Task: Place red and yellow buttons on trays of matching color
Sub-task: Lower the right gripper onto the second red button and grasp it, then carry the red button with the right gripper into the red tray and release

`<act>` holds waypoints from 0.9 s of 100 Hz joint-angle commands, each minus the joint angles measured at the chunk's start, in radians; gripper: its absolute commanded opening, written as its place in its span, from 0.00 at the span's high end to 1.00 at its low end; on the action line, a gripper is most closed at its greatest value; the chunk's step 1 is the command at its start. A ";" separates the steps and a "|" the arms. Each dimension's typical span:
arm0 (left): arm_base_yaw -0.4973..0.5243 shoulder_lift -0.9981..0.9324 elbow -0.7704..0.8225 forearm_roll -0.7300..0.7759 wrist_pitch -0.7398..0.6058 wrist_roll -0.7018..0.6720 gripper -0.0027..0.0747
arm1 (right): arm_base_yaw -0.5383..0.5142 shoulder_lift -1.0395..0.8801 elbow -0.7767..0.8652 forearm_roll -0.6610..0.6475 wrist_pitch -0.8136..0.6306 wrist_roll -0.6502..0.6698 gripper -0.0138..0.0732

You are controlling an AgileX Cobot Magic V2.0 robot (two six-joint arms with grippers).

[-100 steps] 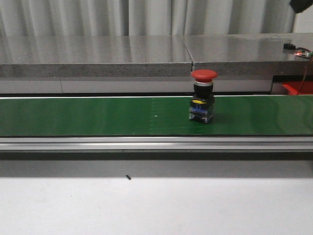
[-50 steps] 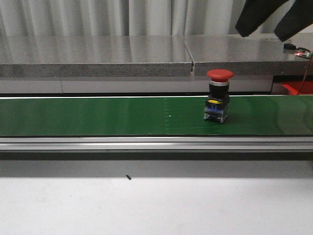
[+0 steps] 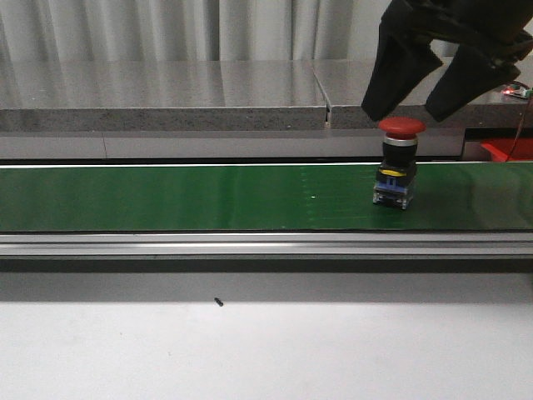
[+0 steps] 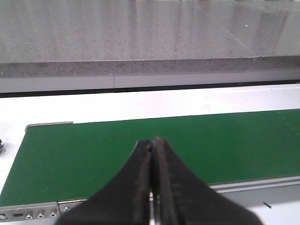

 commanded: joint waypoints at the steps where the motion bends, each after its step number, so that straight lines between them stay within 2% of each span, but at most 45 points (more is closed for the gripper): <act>1: -0.010 0.004 -0.028 -0.020 -0.077 -0.005 0.99 | 0.002 -0.013 -0.023 0.001 -0.057 -0.008 0.11; 25: -0.010 0.004 -0.028 -0.020 -0.077 -0.005 0.99 | 0.002 0.035 -0.023 -0.056 -0.036 0.042 0.13; 32: -0.010 0.004 -0.028 -0.020 -0.077 -0.005 0.99 | 0.002 0.036 -0.023 -0.088 -0.022 0.078 0.21; 49: -0.010 0.004 -0.028 -0.020 -0.077 -0.005 0.99 | 0.002 0.033 -0.025 -0.130 0.011 0.107 0.53; 59: -0.010 0.004 -0.028 -0.020 -0.077 -0.005 0.99 | 0.002 0.027 -0.028 -0.130 0.027 0.107 0.64; 77: -0.010 0.004 -0.028 -0.020 -0.077 -0.005 0.99 | -0.014 0.016 -0.103 -0.130 0.083 0.107 0.65; 90: -0.010 0.004 -0.028 -0.020 -0.077 -0.005 0.99 | -0.068 0.010 -0.200 -0.130 0.129 0.107 0.65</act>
